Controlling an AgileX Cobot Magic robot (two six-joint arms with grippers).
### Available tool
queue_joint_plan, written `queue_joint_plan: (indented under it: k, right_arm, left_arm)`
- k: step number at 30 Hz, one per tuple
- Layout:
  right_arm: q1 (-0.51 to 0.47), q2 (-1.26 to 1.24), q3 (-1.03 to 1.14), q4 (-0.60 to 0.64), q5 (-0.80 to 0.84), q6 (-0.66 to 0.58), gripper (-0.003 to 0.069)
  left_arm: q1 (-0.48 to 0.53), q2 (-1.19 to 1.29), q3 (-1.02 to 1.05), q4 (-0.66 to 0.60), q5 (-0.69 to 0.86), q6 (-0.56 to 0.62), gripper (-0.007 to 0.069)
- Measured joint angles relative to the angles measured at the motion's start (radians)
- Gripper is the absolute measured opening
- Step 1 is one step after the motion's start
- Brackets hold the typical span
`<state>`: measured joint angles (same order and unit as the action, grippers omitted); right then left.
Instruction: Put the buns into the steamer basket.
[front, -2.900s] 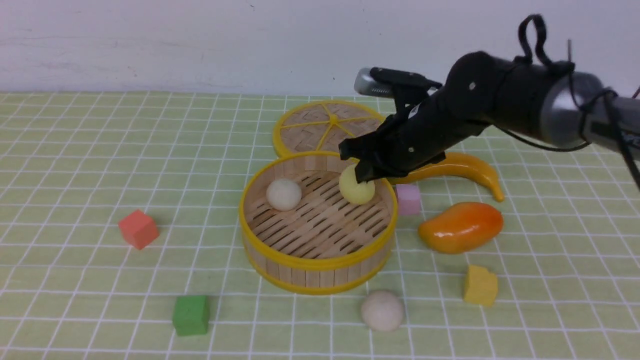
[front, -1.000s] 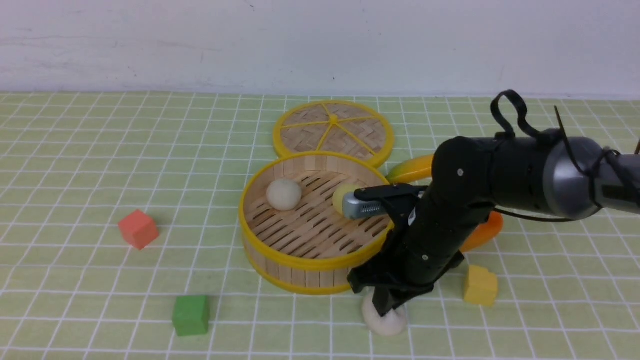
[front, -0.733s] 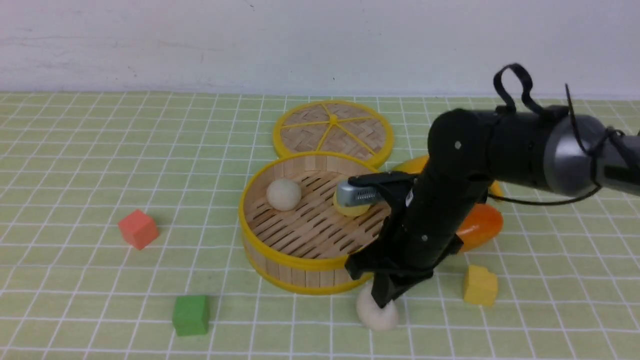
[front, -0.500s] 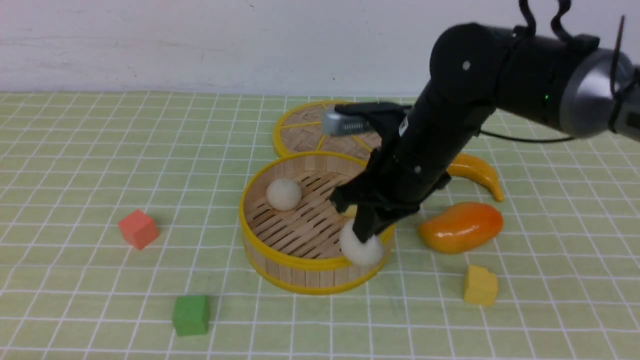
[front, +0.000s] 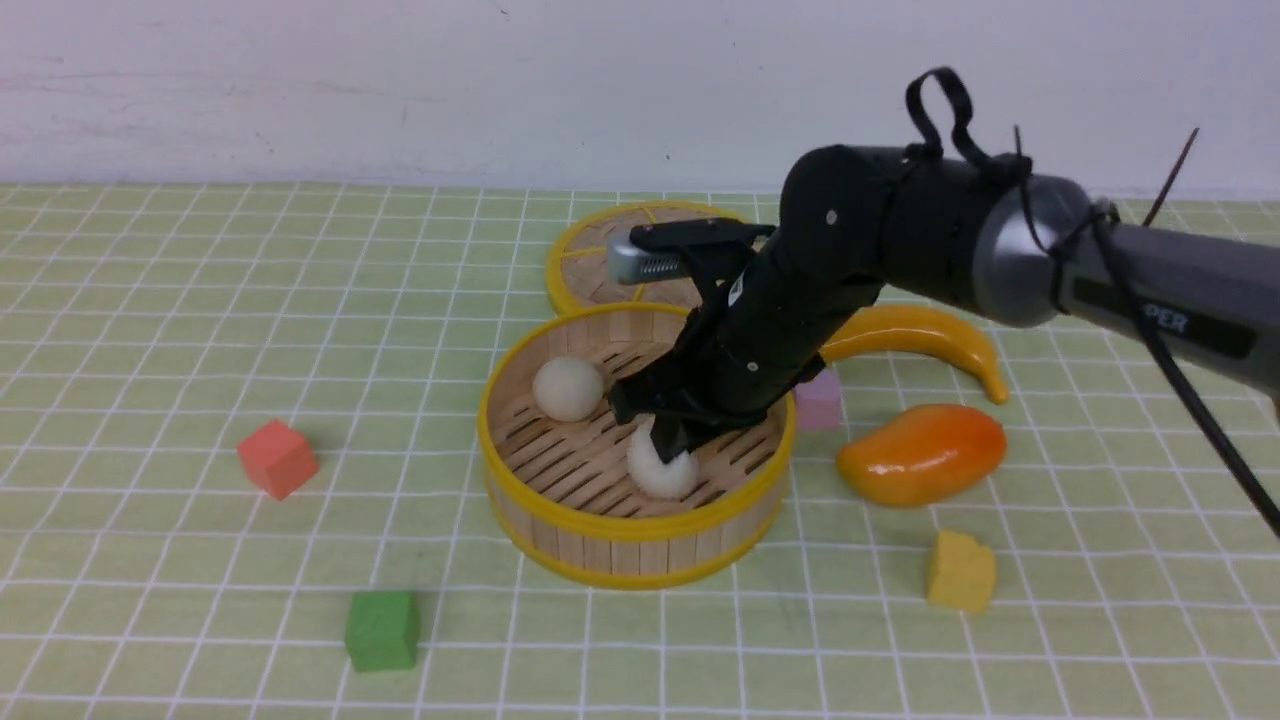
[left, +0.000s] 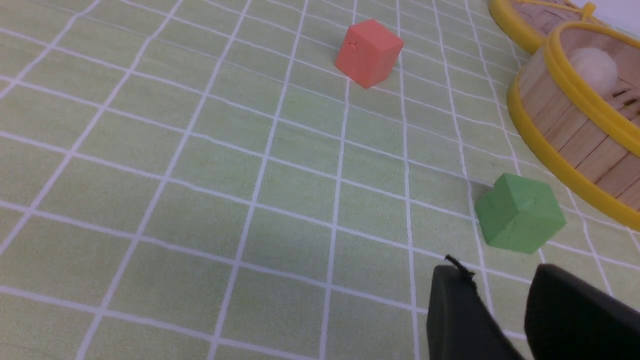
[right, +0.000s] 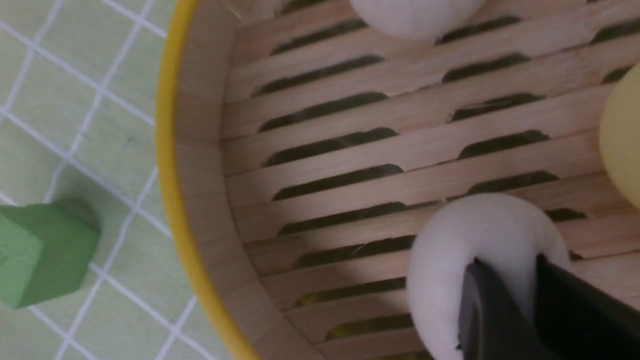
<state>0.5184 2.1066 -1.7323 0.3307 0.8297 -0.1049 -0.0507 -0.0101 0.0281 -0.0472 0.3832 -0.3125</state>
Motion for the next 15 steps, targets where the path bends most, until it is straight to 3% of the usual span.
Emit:
queue_joint_plan:
  k: [7, 11, 15]
  right_arm:
    - [0.0, -0.014, 0.0, -0.029, 0.033, 0.004, 0.0351]
    - [0.0, -0.071, 0.0, -0.086, 0.109, 0.073, 0.0389]
    - [0.0, -0.207, 0.0, -0.193, 0.215, 0.182, 0.036]
  left_arm:
    - [0.0, 0.0, 0.0, 0.0, 0.0, 0.0, 0.0211]
    - [0.0, 0.0, 0.0, 0.0, 0.0, 0.0, 0.0216]
    - [0.0, 0.0, 0.0, 0.0, 0.0, 0.0, 0.0218]
